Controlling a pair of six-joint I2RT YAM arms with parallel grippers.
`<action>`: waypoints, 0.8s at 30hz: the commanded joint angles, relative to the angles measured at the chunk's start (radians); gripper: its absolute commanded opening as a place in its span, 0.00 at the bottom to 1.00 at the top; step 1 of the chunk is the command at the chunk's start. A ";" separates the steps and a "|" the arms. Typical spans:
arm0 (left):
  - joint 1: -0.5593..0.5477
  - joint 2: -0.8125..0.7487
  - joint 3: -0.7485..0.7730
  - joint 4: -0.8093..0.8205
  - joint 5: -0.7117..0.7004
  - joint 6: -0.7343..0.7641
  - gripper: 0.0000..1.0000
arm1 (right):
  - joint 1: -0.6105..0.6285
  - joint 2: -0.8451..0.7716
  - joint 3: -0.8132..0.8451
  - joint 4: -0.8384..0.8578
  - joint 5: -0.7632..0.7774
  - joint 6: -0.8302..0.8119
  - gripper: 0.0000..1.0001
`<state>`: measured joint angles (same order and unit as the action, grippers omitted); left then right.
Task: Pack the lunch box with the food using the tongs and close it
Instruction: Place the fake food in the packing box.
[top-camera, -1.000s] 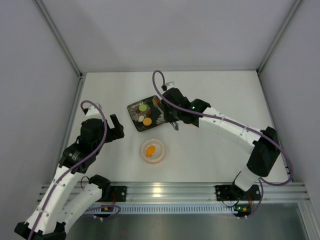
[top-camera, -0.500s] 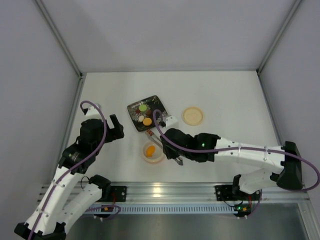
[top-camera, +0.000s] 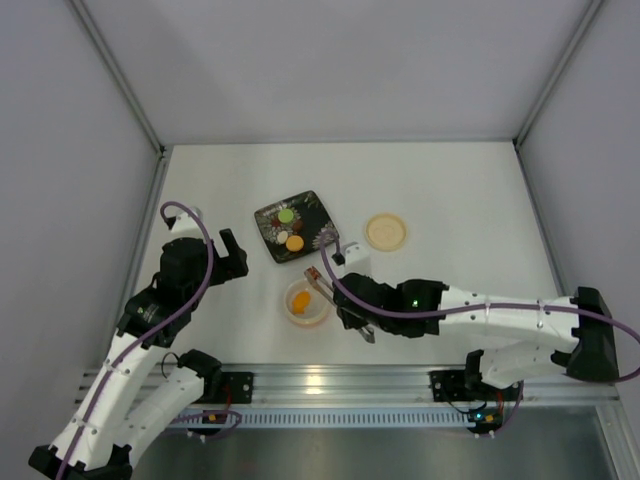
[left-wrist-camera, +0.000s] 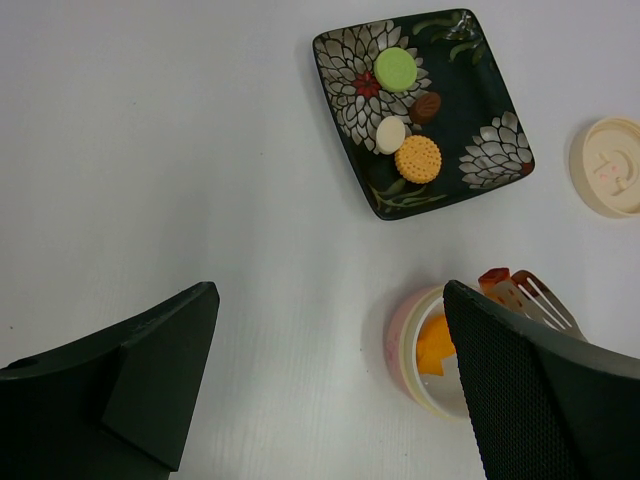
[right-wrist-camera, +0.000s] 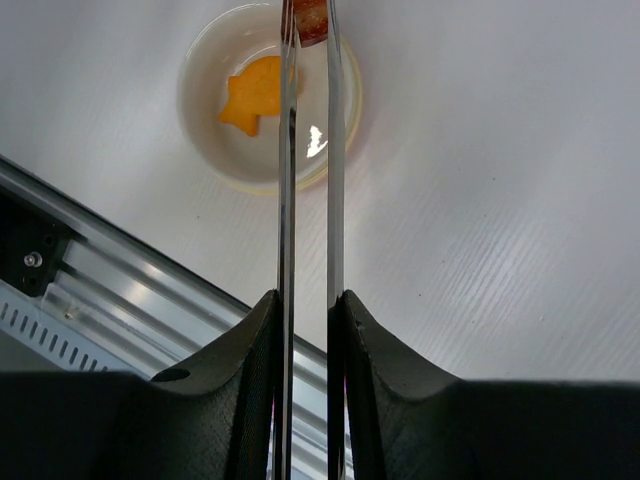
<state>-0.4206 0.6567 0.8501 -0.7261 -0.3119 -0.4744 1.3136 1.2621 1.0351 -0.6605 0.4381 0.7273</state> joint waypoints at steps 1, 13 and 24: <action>-0.003 -0.008 -0.003 0.011 -0.010 -0.009 0.99 | 0.026 -0.046 -0.006 0.013 0.031 0.029 0.23; -0.003 -0.008 -0.005 0.010 -0.009 -0.009 0.99 | 0.076 -0.059 -0.020 -0.004 0.039 0.061 0.23; -0.003 -0.009 -0.005 0.011 -0.007 -0.009 0.99 | 0.095 -0.064 -0.021 -0.030 0.056 0.081 0.28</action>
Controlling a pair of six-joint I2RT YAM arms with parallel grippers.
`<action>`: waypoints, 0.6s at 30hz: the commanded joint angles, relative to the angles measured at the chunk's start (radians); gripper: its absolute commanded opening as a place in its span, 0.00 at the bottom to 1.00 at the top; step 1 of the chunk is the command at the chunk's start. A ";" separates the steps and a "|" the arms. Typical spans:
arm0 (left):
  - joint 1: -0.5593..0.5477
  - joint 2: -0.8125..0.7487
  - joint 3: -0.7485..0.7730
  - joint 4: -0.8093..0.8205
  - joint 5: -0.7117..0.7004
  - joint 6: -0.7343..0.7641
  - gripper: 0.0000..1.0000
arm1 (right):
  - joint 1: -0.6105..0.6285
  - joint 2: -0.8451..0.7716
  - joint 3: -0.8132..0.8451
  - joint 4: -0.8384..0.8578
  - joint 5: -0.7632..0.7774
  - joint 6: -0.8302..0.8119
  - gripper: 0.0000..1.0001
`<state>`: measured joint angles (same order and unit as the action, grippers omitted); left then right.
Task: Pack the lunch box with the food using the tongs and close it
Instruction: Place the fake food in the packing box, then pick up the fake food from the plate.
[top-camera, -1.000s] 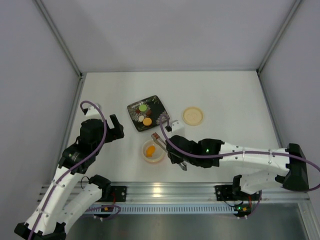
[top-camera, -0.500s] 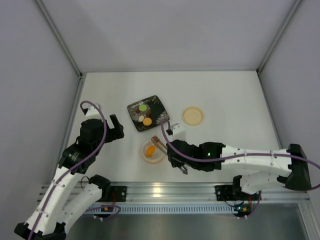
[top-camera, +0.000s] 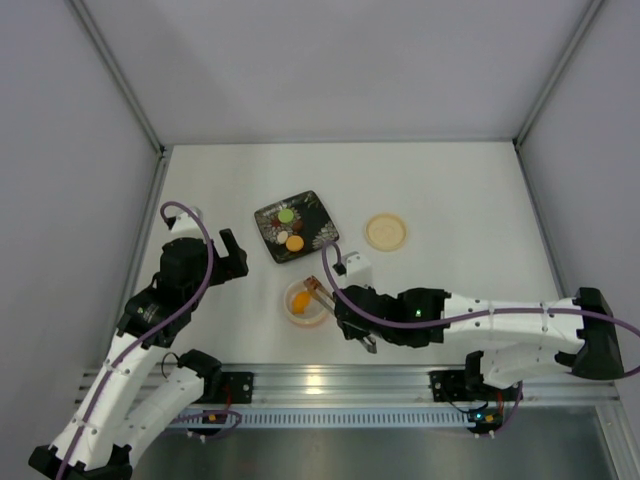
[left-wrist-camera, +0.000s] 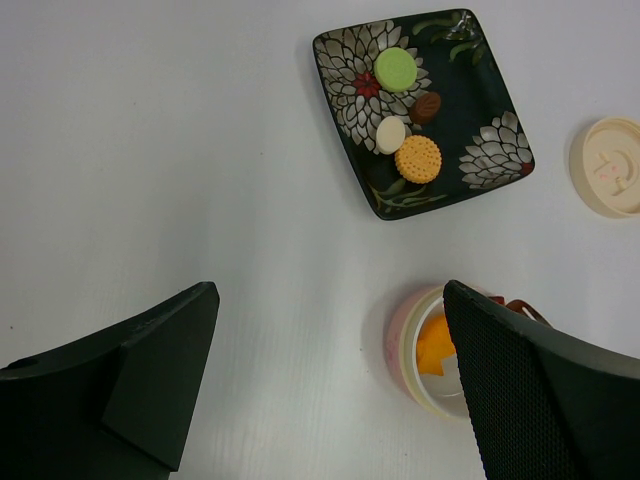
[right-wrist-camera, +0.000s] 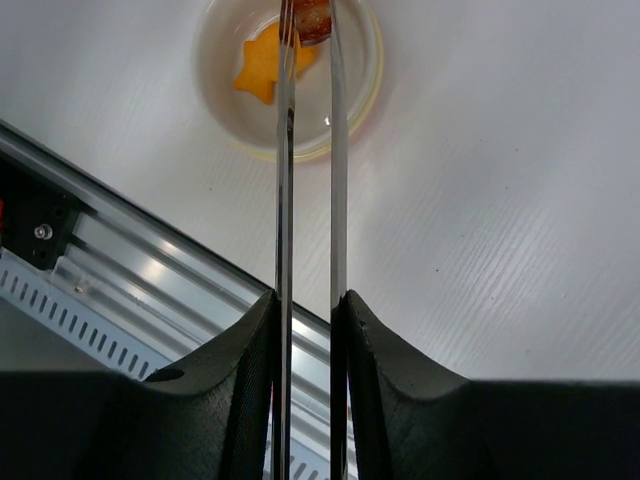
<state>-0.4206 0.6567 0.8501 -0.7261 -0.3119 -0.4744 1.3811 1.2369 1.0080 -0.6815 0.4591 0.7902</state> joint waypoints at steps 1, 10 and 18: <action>-0.003 -0.008 -0.005 0.011 -0.007 -0.009 0.99 | 0.029 -0.039 0.006 -0.010 0.033 0.018 0.30; -0.003 -0.008 -0.005 0.011 -0.007 -0.009 0.99 | 0.036 -0.027 0.021 -0.016 0.035 0.015 0.38; -0.003 -0.003 -0.005 0.011 -0.007 -0.009 0.99 | 0.026 -0.019 0.089 -0.049 0.098 -0.029 0.44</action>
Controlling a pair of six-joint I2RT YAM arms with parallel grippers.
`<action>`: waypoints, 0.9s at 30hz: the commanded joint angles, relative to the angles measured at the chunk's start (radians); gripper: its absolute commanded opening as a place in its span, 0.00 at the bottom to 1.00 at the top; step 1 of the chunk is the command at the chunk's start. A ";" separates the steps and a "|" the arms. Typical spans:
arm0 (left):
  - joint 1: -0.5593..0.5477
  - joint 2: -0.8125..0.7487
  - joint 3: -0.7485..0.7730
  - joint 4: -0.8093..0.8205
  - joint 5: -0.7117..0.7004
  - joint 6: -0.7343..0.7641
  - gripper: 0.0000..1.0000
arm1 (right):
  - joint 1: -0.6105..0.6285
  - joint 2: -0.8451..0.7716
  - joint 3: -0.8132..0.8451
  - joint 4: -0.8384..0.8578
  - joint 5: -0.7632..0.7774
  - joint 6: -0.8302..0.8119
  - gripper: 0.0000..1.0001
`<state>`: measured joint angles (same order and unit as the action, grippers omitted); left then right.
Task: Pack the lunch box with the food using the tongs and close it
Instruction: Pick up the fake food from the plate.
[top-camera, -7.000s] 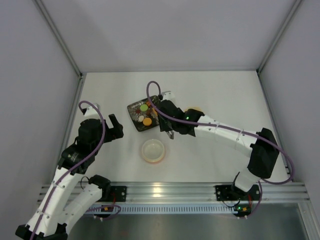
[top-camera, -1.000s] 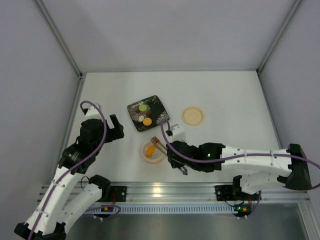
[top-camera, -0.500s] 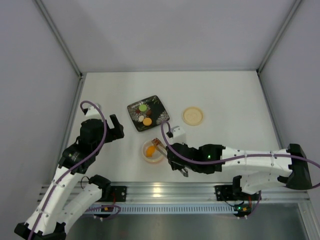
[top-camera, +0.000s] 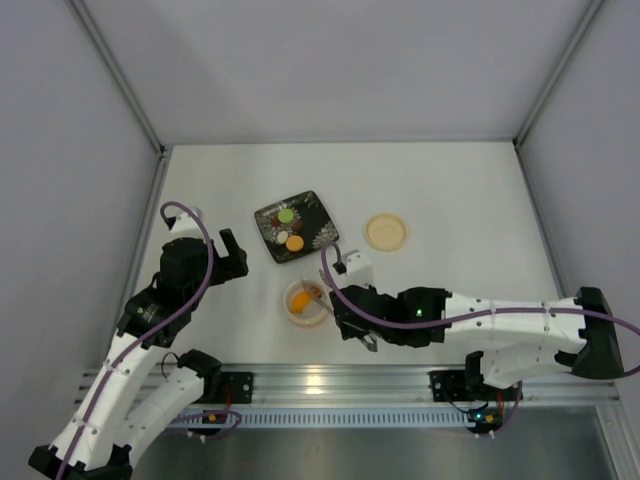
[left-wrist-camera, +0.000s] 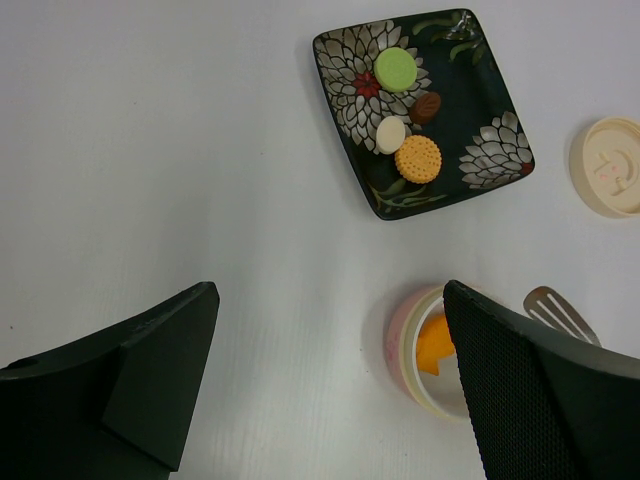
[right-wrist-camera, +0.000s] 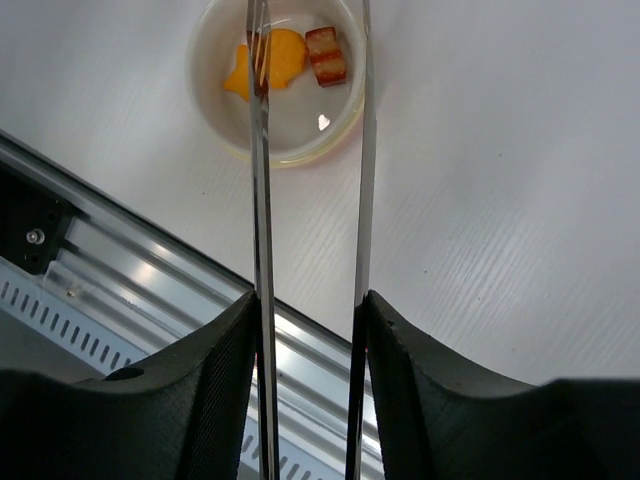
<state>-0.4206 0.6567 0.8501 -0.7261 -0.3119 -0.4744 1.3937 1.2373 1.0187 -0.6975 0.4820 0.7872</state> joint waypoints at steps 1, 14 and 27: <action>-0.004 -0.003 -0.005 0.011 -0.007 -0.009 0.99 | 0.005 -0.006 0.116 -0.036 0.079 -0.038 0.45; -0.004 0.003 -0.005 0.008 -0.019 -0.010 0.99 | -0.349 0.333 0.538 0.032 -0.095 -0.325 0.43; -0.007 0.003 -0.005 0.008 -0.018 -0.010 0.99 | -0.418 0.642 0.699 0.012 -0.145 -0.315 0.41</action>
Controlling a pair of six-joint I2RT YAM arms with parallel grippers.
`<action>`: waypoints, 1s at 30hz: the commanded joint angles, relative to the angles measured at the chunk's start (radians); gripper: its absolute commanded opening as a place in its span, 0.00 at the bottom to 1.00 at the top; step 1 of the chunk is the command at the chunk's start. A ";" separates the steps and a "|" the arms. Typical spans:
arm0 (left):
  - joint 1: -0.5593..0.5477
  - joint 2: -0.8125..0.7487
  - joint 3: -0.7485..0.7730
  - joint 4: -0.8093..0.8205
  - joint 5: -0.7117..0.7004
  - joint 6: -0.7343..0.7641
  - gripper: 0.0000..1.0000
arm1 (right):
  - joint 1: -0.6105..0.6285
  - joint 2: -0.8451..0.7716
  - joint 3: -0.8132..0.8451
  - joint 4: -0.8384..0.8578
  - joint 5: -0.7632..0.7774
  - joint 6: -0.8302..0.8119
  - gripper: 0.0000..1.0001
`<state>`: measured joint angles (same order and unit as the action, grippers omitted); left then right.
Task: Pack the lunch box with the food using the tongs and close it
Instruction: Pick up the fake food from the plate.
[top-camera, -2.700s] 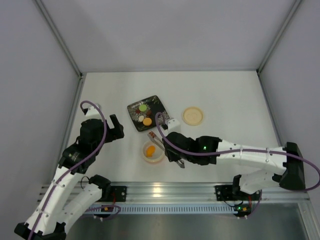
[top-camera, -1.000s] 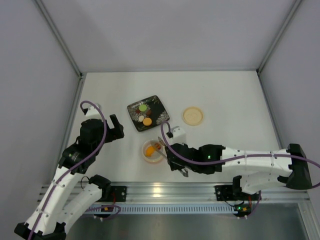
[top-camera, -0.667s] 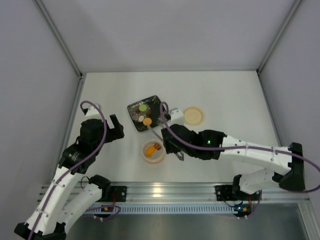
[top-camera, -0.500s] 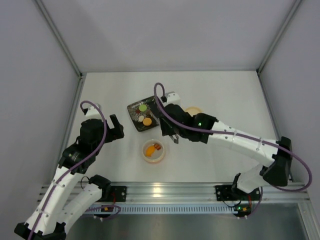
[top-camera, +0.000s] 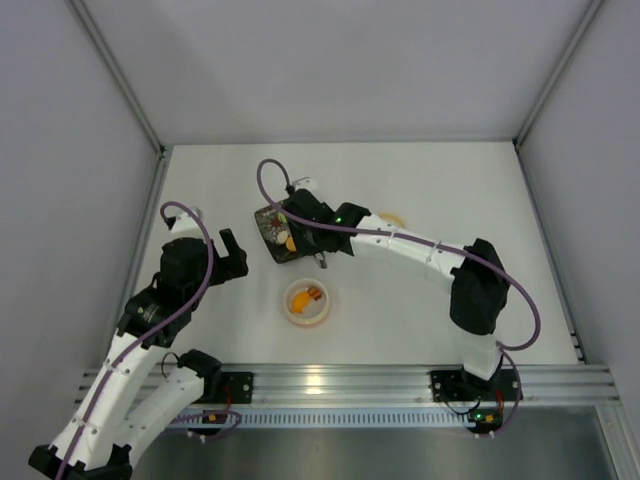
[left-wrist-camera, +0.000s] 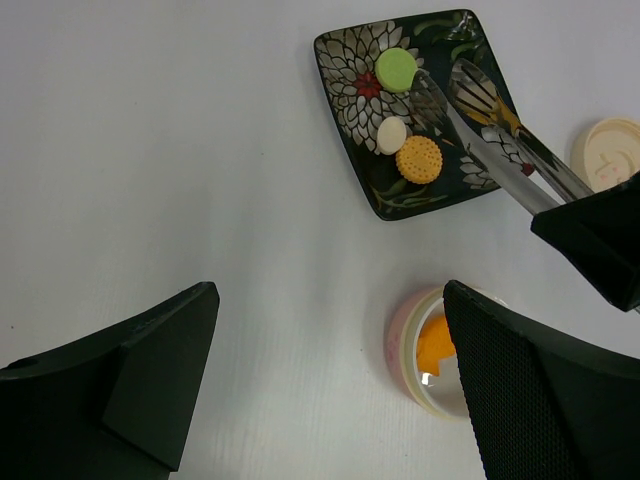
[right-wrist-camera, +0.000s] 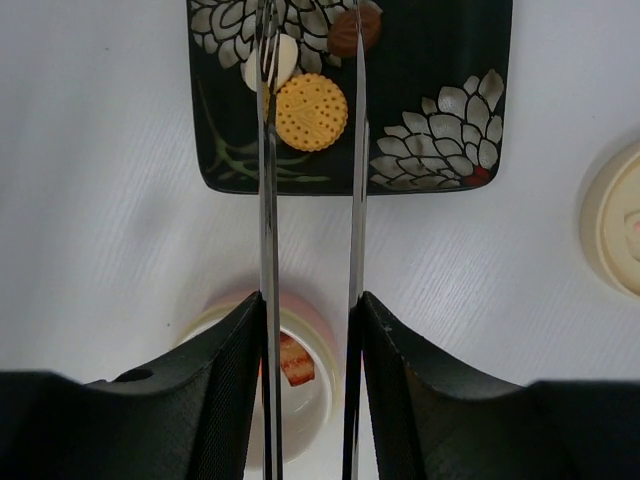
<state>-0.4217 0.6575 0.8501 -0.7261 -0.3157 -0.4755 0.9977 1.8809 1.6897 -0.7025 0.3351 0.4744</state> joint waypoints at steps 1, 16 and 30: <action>-0.005 0.002 -0.005 0.008 -0.014 -0.009 0.99 | -0.027 0.003 0.027 0.018 0.002 0.001 0.41; -0.008 0.004 -0.005 0.008 -0.016 -0.009 0.99 | -0.064 0.069 0.019 0.032 0.002 0.010 0.42; -0.008 0.004 -0.003 0.007 -0.019 -0.011 0.99 | -0.070 0.083 -0.002 0.043 -0.028 0.015 0.35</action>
<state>-0.4263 0.6575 0.8501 -0.7261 -0.3164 -0.4778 0.9432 1.9724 1.6886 -0.6960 0.3107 0.4824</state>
